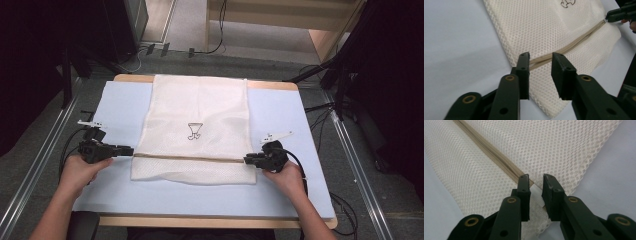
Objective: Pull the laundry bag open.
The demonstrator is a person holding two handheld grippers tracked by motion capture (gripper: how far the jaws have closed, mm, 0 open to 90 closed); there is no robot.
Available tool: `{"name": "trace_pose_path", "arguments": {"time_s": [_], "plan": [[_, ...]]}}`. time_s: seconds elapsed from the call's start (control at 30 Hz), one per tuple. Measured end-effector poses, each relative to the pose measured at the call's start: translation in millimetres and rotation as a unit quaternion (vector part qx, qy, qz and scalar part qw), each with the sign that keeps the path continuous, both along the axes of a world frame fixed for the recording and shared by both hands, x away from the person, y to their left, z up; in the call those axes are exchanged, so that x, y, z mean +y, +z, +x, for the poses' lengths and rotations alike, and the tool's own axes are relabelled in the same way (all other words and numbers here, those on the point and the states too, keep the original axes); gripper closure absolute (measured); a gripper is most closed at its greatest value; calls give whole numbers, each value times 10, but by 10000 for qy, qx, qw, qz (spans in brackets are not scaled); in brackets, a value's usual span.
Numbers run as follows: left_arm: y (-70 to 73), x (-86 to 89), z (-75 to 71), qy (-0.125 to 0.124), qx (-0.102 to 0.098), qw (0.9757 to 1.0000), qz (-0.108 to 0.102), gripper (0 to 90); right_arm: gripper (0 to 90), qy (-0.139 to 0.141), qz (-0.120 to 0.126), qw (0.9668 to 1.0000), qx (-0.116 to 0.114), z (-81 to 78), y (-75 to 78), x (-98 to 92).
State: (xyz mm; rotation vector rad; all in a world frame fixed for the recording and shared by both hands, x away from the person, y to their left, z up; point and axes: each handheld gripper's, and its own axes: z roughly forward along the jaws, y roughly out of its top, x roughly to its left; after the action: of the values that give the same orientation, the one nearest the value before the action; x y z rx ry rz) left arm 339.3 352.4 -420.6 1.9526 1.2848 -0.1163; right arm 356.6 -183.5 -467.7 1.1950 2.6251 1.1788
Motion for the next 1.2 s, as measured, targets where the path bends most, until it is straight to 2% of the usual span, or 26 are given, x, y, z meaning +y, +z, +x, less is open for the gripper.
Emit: {"name": "trace_pose_path", "arguments": {"time_s": [0.17, 0.3, 0.4, 0.53, 0.7, 0.8, 0.93, 1.2], "plan": [[31, -43, -8, -26, -275, 9996, 78, 588, 695, -91, 50, 9998, -169, -2, 55, -7], [46, -48, -5, 40, -478, 9984, 297, 501, 646, -160, 127, 9995, -246, -6, 107, -23], [53, -19, 3, 175, -602, 9975, 332, 447, 599, -203, 162, 9990, -362, -12, 146, -39], [64, 0, -2, 260, -792, 9948, 577, 422, 545, -284, 149, 9983, -492, -29, 188, -87], [78, 32, -4, 387, -1004, 9920, 654, 372, 469, -478, 186, 9968, -617, -25, 193, -187], [78, 55, -4, 463, -1060, 9909, 688, 364, 436, -596, 227, 9958, -663, -9, 187, -249], [69, 86, 3, 551, -1020, 9903, 770, 357, 408, -743, 240, 9944, -707, 16, 174, -332], [49, 123, 20, 645, -1054, 9887, 845, 344, 388, -1016, 230, 9918, -734, 63, 143, -494]]}}
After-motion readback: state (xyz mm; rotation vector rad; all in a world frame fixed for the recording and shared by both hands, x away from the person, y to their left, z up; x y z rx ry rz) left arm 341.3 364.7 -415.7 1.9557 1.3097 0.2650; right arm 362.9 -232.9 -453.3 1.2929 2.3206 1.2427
